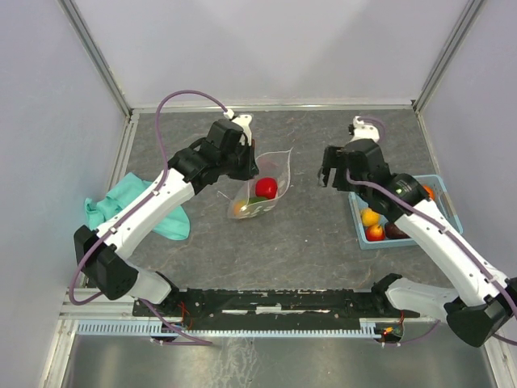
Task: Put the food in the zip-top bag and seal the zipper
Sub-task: Pick up the fake fruit from the bin.
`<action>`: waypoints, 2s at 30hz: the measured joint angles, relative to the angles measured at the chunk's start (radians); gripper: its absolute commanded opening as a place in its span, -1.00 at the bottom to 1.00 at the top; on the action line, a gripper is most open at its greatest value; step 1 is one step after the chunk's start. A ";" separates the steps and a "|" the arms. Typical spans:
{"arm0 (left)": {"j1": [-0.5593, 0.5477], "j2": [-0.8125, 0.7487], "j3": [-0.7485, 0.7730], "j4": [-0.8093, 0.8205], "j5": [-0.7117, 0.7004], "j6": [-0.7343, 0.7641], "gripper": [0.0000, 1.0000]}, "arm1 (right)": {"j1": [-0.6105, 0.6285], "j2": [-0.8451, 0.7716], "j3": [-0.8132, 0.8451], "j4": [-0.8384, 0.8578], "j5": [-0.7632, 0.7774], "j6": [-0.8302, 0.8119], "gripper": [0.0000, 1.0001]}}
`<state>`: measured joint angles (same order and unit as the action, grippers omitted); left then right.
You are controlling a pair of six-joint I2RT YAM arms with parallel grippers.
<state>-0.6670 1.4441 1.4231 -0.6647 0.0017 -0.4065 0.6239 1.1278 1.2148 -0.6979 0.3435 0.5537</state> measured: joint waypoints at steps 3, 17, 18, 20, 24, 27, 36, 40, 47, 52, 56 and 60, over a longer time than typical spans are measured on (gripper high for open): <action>0.000 -0.004 0.000 -0.006 -0.002 0.012 -0.95 | -0.078 -0.027 -0.002 -0.101 -0.005 0.018 0.80; 0.000 -0.008 0.000 -0.023 -0.020 0.034 -0.95 | -0.425 -0.066 -0.183 -0.296 0.018 0.093 0.93; 0.000 -0.008 0.000 -0.024 -0.021 0.034 -0.95 | -0.448 -0.066 -0.197 -0.296 0.023 0.106 0.93; 0.000 -0.008 0.000 -0.029 -0.023 0.034 -0.95 | -0.500 -0.066 -0.227 -0.294 0.040 0.139 0.93; 0.000 -0.008 0.001 -0.042 -0.026 0.034 -0.95 | -0.602 -0.058 -0.274 -0.282 0.067 0.209 0.93; 0.000 -0.008 0.002 -0.046 -0.026 0.034 -0.95 | -0.659 -0.038 -0.302 -0.264 0.092 0.261 0.92; 0.000 0.000 0.035 -0.069 -0.026 0.035 -0.95 | -0.755 0.052 -0.386 -0.162 0.122 0.376 0.90; 0.000 0.022 0.055 -0.080 -0.026 0.034 -0.95 | -0.769 0.113 -0.410 -0.105 0.126 0.404 0.91; 0.000 0.037 0.067 -0.103 -0.025 0.034 -0.95 | -0.791 0.206 -0.445 -0.009 0.098 0.420 0.92; 0.000 0.039 0.071 -0.106 -0.024 0.034 -0.95 | -0.796 0.268 -0.460 0.031 0.053 0.409 0.83; 0.000 0.047 0.071 -0.106 -0.024 0.034 -0.95 | -0.797 0.298 -0.460 0.051 0.020 0.388 0.59; 0.000 0.050 0.071 -0.107 -0.025 0.034 -0.95 | -0.797 0.293 -0.460 0.061 0.004 0.359 0.44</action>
<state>-0.6670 1.4937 1.4937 -0.7715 -0.0231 -0.3721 -0.1734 1.4212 0.7544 -0.6369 0.3473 0.9131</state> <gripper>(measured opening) 0.043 0.867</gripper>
